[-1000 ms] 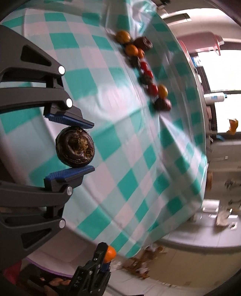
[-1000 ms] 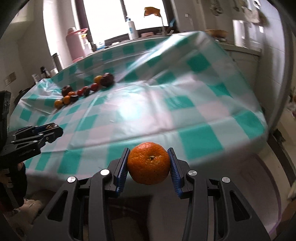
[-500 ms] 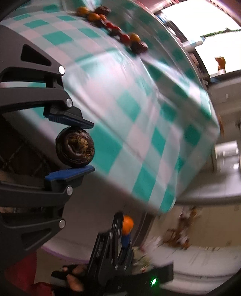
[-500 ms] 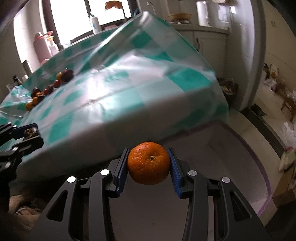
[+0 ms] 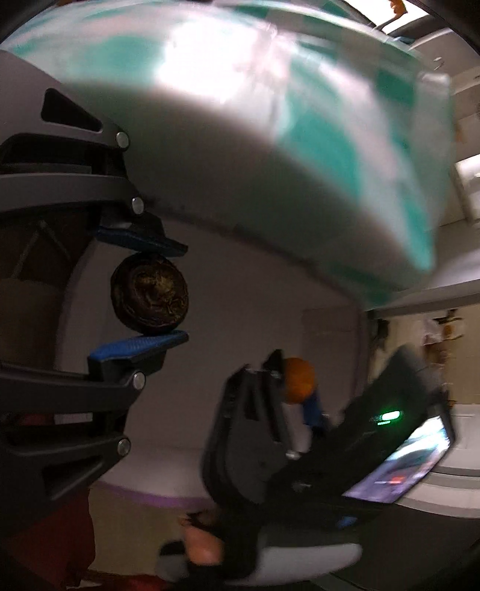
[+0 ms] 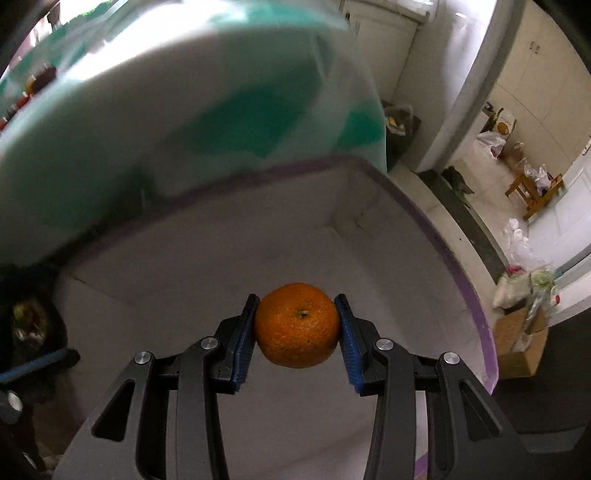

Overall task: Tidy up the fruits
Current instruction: 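Open both grippers above the white bin to drop the orange and dark fruit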

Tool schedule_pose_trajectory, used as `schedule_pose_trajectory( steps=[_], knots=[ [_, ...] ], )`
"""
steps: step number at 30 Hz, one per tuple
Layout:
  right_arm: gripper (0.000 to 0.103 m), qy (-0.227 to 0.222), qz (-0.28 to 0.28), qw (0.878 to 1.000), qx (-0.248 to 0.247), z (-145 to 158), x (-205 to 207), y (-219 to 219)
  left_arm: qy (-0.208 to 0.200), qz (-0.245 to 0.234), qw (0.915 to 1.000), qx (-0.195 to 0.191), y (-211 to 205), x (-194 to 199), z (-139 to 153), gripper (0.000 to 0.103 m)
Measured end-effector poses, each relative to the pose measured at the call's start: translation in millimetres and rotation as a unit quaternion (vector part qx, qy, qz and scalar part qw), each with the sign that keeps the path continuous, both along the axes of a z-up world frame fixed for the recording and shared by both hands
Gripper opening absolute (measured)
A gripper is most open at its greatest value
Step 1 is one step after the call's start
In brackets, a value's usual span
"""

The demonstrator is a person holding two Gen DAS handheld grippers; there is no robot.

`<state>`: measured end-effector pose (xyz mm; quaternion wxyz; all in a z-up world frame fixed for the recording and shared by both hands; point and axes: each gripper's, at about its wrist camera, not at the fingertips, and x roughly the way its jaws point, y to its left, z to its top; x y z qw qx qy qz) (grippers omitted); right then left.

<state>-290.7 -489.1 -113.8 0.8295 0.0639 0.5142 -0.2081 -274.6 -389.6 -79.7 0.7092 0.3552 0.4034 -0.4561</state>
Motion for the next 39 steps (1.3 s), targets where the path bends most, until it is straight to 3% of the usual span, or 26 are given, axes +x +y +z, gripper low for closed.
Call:
schedule_pose_trajectory(
  steps=[5, 8, 11, 14, 17, 18, 20, 22, 23, 27, 31, 35, 39],
  knots=[
    [0.041, 0.064, 0.016, 0.998, -0.005, -33, 25, -11, 0.023, -0.005, 0.9988, 0.042, -22, 9, -43, 0.041],
    [0.041, 0.097, 0.031, 0.995, 0.006, -55, 39, -11, 0.057, 0.007, 0.9962, 0.065, -28, 17, -65, 0.041],
    [0.041, 0.129, 0.040, 0.991, 0.012, -77, 47, -11, 0.061, 0.014, 0.9944, 0.085, -28, 22, -80, 0.041],
    [0.041, 0.147, 0.043, 0.988, 0.025, -90, 49, -10, 0.069, 0.020, 0.9926, 0.098, -27, 27, -90, 0.042],
    [0.041, 0.135, 0.040, 0.989, 0.036, -88, 47, -12, 0.075, 0.023, 0.9921, 0.099, -27, 31, -94, 0.043],
    [0.041, 0.132, 0.035, 0.990, 0.038, -87, 46, -12, 0.075, 0.021, 0.9923, 0.097, -30, 33, -93, 0.046],
    [0.042, 0.129, 0.025, 0.990, 0.043, -86, 44, -16, 0.073, 0.016, 0.9933, 0.089, -27, 37, -87, 0.062],
    [0.059, 0.123, 0.018, 0.991, 0.051, -84, 41, -21, 0.063, 0.016, 0.9946, 0.081, -27, 36, -83, 0.073],
    [0.062, 0.115, 0.014, 0.992, 0.056, -81, 39, -22, 0.060, 0.014, 0.9953, 0.075, -26, 36, -81, 0.079],
    [0.063, 0.084, -0.004, 0.994, 0.067, -62, 31, -31, 0.037, -0.004, 0.9979, 0.052, -26, 28, -68, 0.080],
    [0.065, 0.013, -0.045, 0.997, 0.057, -15, 9, -48, -0.011, -0.058, 0.9974, -0.043, -13, -3, -20, 0.080],
    [0.068, -0.121, -0.046, 0.991, 0.043, 63, -15, -44, -0.095, -0.069, 0.9780, -0.172, 28, -14, 54, 0.094],
    [0.089, -0.256, 0.008, 0.966, 0.028, 139, -32, 1, -0.124, -0.005, 0.9603, -0.250, 91, 14, 109, 0.101]
  ],
)
